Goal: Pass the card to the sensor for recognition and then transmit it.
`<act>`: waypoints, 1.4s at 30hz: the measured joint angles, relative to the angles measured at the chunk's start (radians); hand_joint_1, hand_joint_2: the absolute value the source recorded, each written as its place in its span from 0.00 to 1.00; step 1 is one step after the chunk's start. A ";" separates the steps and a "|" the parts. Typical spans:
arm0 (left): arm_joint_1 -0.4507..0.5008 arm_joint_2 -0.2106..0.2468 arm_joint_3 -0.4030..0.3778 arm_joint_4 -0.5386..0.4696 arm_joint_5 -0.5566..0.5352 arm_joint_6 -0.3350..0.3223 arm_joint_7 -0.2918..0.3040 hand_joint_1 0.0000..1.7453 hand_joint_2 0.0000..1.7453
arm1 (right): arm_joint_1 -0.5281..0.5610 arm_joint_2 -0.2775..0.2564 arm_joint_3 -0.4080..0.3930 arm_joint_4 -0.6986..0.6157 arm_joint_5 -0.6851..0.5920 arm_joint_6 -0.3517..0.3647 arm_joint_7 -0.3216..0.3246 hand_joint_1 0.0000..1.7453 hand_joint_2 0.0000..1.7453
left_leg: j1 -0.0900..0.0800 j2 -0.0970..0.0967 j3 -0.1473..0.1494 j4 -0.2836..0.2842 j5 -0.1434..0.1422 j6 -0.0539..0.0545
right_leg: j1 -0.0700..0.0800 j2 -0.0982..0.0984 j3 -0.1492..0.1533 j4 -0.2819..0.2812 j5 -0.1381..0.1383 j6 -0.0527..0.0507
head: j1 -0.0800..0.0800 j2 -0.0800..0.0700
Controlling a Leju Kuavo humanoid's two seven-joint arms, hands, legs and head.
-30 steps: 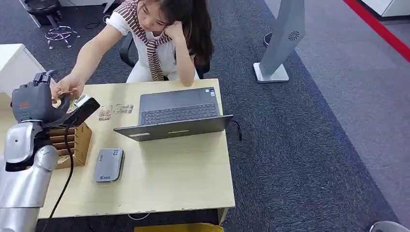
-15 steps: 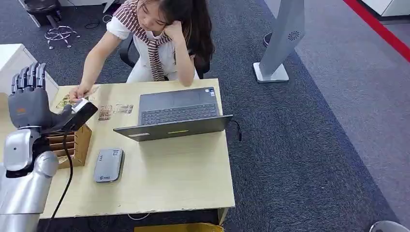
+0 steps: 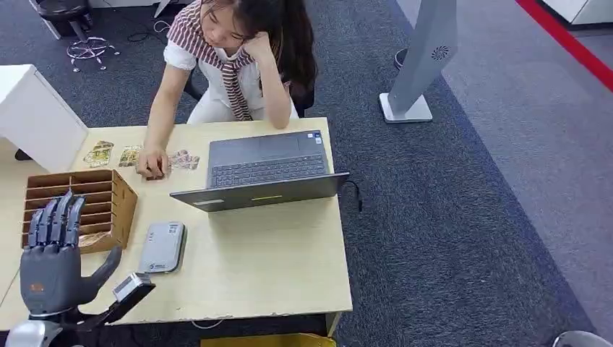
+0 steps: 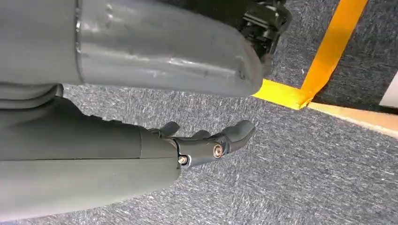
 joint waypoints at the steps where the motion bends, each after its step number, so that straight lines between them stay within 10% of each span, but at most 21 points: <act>1: 0.012 -0.002 0.004 -0.006 0.002 -0.002 0.000 0.00 1.00 | 0.000 -0.002 -0.001 0.000 0.000 0.000 0.000 0.00 0.00 | 0.000 0.000 0.000 0.000 0.000 0.000 | 0.000 0.000 0.000 0.000 0.000 0.000 | 0.000 0.000; 27: 0.021 0.048 0.150 0.212 -0.080 -0.045 0.018 0.00 1.00 | -0.003 -0.008 -0.002 0.000 0.024 0.013 0.000 0.00 0.00 | 0.001 0.000 0.000 0.000 0.001 0.000 | 0.000 0.000 0.000 0.000 0.001 -0.001 | 0.000 0.000; 42: -0.099 0.061 0.151 0.326 -0.149 -0.203 0.136 0.00 1.00 | -0.008 -0.011 -0.002 0.000 0.049 0.035 0.012 0.00 0.00 | 0.001 0.000 0.000 0.000 0.002 -0.002 | 0.001 0.000 0.000 0.000 0.002 -0.003 | 0.000 0.000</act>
